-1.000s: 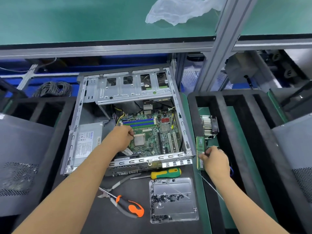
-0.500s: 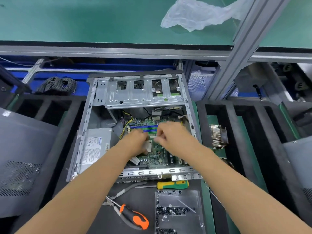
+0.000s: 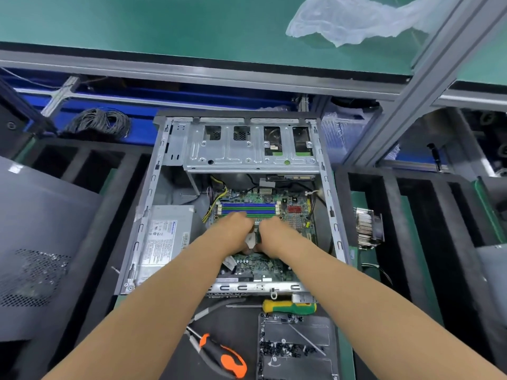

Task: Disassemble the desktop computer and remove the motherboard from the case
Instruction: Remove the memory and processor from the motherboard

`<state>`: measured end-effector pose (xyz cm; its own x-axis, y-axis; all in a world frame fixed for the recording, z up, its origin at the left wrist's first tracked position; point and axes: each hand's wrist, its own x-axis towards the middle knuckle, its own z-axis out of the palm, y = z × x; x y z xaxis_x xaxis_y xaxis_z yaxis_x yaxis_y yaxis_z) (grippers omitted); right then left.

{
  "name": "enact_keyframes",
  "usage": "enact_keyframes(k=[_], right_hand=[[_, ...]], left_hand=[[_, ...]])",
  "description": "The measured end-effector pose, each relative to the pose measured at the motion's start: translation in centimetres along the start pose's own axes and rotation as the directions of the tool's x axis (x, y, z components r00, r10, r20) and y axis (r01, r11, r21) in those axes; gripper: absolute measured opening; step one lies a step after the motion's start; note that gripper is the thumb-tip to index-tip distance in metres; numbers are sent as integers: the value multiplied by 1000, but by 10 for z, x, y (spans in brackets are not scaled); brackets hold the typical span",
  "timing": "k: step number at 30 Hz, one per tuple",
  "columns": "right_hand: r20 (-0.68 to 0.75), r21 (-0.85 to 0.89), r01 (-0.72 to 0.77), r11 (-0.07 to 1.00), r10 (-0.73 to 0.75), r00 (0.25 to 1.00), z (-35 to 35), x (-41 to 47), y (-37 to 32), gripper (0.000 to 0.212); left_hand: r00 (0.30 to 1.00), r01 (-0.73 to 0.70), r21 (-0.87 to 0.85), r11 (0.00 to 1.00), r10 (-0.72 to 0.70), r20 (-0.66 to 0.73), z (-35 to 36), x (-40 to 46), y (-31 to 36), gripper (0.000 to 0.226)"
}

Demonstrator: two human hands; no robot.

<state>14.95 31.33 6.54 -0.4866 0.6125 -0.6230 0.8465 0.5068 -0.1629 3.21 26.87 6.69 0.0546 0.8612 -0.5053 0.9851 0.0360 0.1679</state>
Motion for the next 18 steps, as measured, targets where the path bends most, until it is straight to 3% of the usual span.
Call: enact_keyframes(k=[18], right_hand=[[45,58,-25,998,23,999,1,0,10,36]], left_hand=[[999,-10,13,1000,11,-38,8,3,0,45]])
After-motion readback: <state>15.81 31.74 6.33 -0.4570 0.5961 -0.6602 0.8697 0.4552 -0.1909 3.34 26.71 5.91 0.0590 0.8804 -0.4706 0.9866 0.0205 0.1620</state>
